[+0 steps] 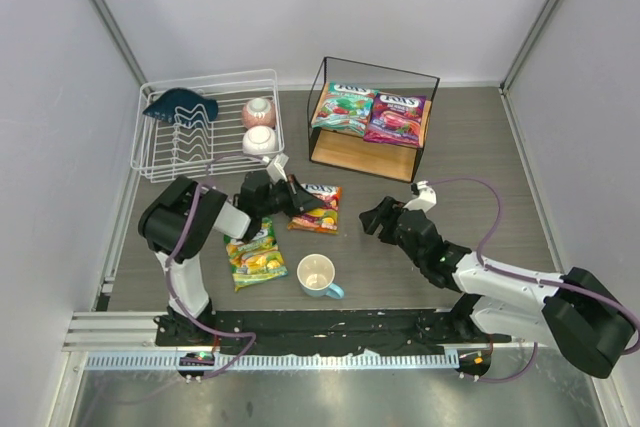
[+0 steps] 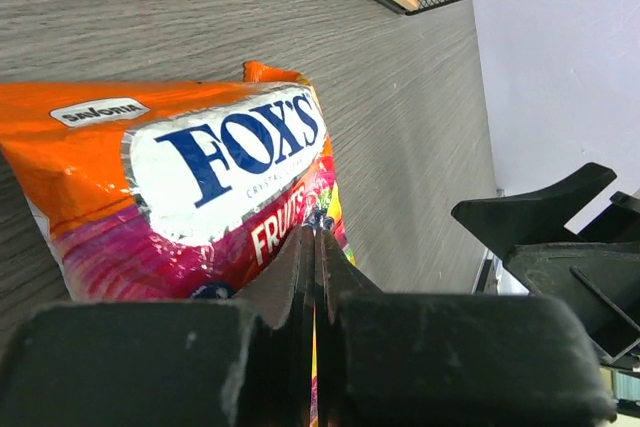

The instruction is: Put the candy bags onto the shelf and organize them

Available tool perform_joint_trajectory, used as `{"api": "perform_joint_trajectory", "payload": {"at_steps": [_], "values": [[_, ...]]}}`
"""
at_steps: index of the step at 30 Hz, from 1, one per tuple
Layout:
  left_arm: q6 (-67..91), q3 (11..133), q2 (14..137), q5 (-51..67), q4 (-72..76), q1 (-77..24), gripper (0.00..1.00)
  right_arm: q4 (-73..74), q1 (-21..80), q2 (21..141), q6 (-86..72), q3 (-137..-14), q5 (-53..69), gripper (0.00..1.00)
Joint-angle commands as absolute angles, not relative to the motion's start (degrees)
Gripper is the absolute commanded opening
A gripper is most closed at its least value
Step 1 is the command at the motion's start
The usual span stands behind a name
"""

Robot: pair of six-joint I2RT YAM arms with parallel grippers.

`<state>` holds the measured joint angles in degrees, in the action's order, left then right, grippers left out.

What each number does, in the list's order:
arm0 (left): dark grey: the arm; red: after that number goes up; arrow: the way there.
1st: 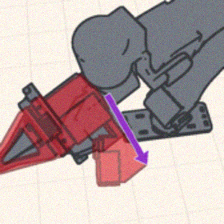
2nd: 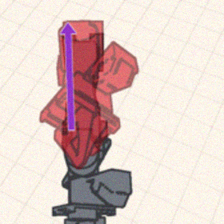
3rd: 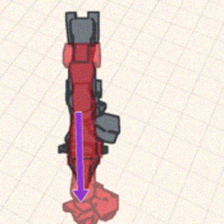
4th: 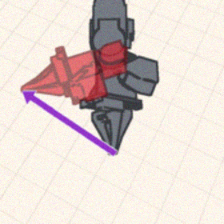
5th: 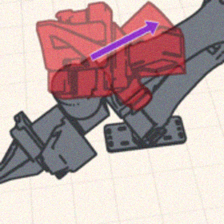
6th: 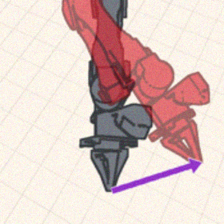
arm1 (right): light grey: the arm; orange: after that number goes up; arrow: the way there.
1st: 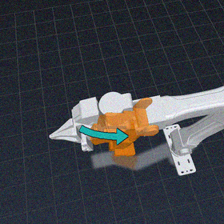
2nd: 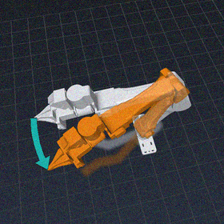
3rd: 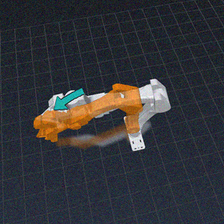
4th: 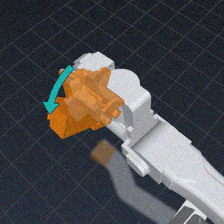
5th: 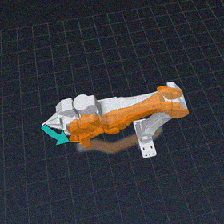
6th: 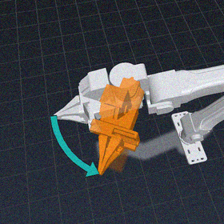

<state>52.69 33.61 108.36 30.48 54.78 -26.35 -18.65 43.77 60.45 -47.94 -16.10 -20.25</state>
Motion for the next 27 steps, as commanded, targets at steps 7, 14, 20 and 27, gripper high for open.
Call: {"api": "perform_joint_trajectory", "payload": {"at_steps": [7,14,20,27], "values": [[46.33,34.45,90.56,28.83,36.33,-26.63,0.05,-19.68,43.59,59.15,-47.02,-16.26,-22.06,0.73],[38.41,33.67,78.68,23.31,22.77,-26.54,0.58,-22.06,43.59,65.29,-43.34,-19.24,-18.55,0.75],[37.09,29.98,77.52,18.02,20.65,-26.54,0.62,-30.57,43.59,73.64,-42.89,-20.47,-15.03,0.77],[36.04,27.51,78.22,13.19,21.09,-26.54,0.66,-36.47,43.59,82.96,-43.24,-24.17,-11.87,0.77]]}}
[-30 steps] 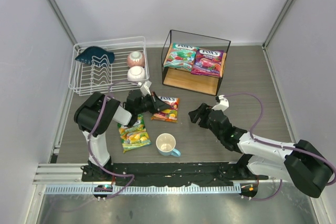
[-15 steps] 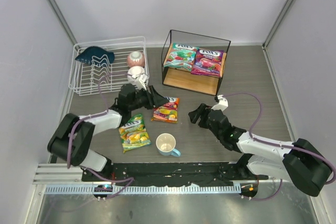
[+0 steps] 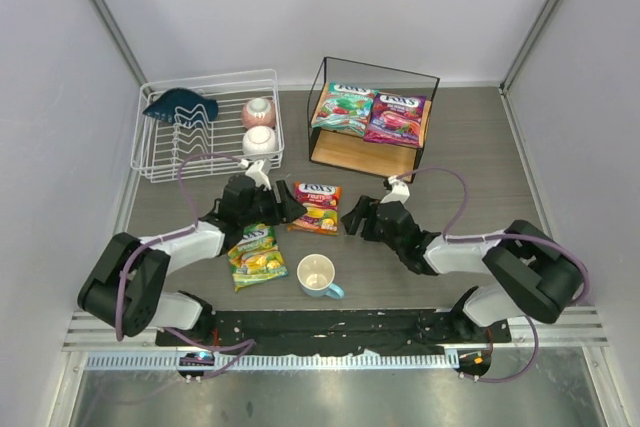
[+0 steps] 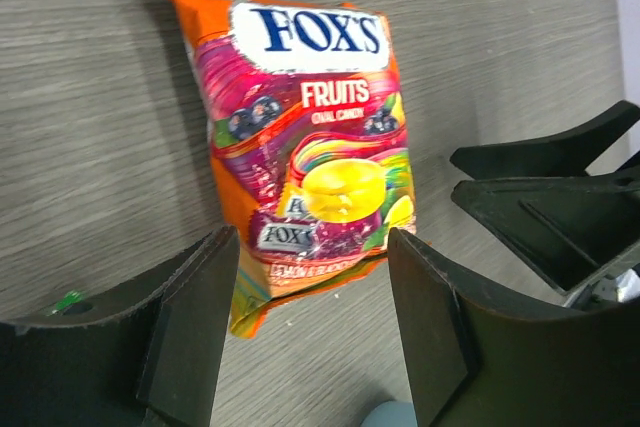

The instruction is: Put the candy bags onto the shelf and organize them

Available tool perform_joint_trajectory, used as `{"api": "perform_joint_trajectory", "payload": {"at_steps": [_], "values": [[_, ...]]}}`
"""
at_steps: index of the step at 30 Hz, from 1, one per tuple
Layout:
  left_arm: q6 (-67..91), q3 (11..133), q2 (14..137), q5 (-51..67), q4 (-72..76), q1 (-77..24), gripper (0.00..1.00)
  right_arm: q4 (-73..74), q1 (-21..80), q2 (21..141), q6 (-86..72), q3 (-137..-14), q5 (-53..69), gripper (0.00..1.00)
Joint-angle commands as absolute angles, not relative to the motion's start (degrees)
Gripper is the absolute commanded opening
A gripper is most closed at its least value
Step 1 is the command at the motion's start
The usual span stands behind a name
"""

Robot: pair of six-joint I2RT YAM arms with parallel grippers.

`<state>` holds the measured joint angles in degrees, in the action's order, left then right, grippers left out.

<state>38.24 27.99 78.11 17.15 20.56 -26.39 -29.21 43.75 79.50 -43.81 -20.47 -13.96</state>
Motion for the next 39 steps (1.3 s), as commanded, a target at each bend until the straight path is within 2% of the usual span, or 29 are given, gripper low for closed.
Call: {"api": "perform_joint_trajectory", "payload": {"at_steps": [1,14,22,28,39], "values": [[36.04,27.07,78.31,12.57,21.18,-26.54,0.66,-37.61,43.59,83.75,-43.33,-24.52,-11.08,0.77],[35.59,26.54,79.89,11.42,21.8,-26.54,0.64,-41.92,43.59,91.14,-45.62,-27.25,-8.88,0.76],[36.04,26.72,81.91,12.92,23.11,-26.54,0.62,-44.38,43.59,93.51,-47.02,-27.69,-6.33,0.7],[36.12,26.02,81.65,13.18,23.47,-26.54,0.6,-45.96,43.68,94.22,-48.25,-27.25,-4.92,0.64],[36.91,23.91,79.54,13.62,23.9,-26.63,0.6,-47.28,46.31,92.02,-51.76,-23.56,-7.38,0.63]]}}
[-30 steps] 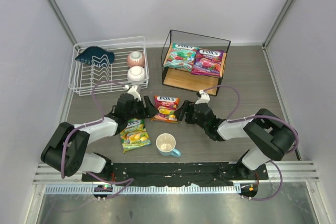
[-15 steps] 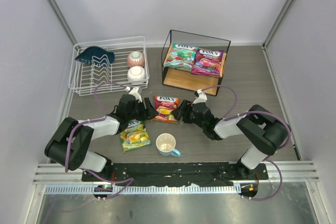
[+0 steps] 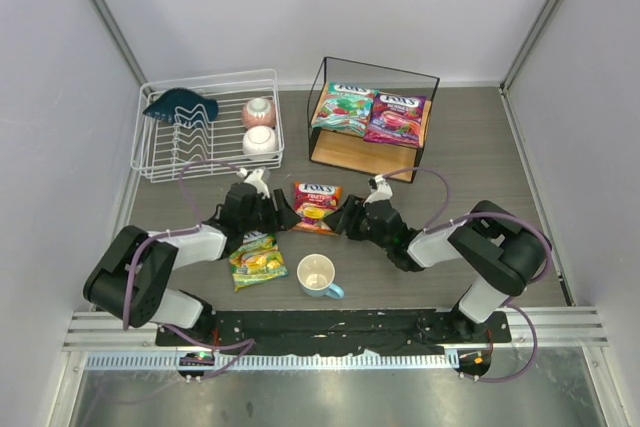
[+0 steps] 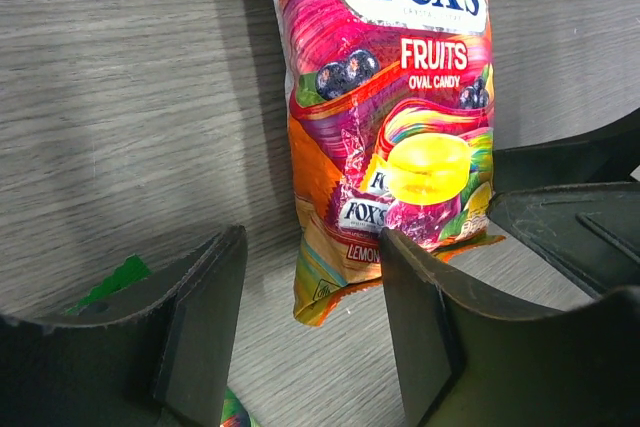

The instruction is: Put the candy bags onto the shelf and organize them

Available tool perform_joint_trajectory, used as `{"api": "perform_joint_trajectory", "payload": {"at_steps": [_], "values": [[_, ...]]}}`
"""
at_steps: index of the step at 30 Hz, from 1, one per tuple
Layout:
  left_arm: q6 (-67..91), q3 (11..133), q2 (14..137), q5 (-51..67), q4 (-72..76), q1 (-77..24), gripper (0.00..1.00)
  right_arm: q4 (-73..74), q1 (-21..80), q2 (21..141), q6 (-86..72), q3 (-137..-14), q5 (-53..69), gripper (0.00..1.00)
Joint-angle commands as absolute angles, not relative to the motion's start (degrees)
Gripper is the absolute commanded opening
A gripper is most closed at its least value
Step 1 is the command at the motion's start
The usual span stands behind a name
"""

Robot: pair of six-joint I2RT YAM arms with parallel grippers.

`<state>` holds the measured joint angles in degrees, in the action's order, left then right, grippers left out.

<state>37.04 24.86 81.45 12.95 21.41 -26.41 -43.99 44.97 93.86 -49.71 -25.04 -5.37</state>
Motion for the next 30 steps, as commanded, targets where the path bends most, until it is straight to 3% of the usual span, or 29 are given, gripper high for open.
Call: {"api": "perform_joint_trajectory", "payload": {"at_steps": [1,19,30], "values": [[37.0,23.73,79.45,13.8,24.17,-26.63,0.59,-48.07,46.58,92.2,-52.2,-23.29,-7.64,0.63],[38.93,19.78,75.68,13.19,27.41,-27.07,0.58,-46.58,53.0,90.62,-57.3,-19.78,-19.15,0.62],[42.1,13.2,71.63,5.37,35.67,-30.14,0.58,-52.46,58.09,95.0,-65.11,-17.14,-29.17,0.62]]}}
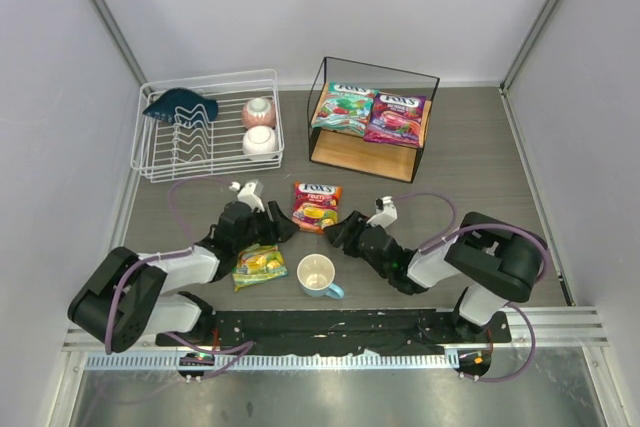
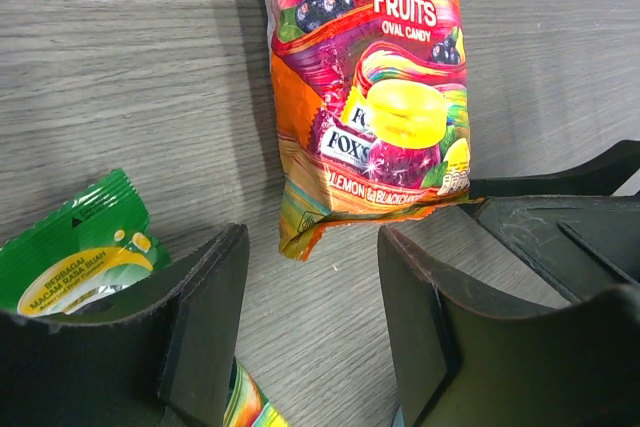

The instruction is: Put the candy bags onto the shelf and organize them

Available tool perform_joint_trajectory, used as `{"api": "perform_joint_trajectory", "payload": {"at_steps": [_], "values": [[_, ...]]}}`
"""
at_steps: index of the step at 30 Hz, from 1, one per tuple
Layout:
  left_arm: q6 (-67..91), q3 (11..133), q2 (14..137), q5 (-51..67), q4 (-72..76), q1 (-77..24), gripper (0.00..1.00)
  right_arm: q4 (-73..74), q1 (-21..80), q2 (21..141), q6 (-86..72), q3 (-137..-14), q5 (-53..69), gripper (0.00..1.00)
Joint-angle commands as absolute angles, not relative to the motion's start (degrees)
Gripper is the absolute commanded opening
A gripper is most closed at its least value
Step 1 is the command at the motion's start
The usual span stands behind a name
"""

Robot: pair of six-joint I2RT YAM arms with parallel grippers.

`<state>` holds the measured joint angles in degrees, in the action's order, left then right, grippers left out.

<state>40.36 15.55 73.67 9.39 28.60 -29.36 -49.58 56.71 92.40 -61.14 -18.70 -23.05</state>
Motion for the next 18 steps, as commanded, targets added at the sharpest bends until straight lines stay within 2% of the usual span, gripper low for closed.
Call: {"api": "perform_joint_trajectory", "payload": {"at_steps": [1,9,18], "values": [[42.36,12.66,71.46,5.01,37.42,-30.23,0.58,-53.25,58.44,95.71,-65.74,-16.96,-29.79,0.61],[43.59,10.28,70.66,2.81,40.43,-30.94,0.55,-58.62,60.91,100.1,-69.08,-15.82,-33.48,0.58],[44.21,10.28,73.3,3.6,43.68,-32.08,0.51,-58.27,61.26,100.11,-69.7,-15.56,-34.54,0.58]]}}
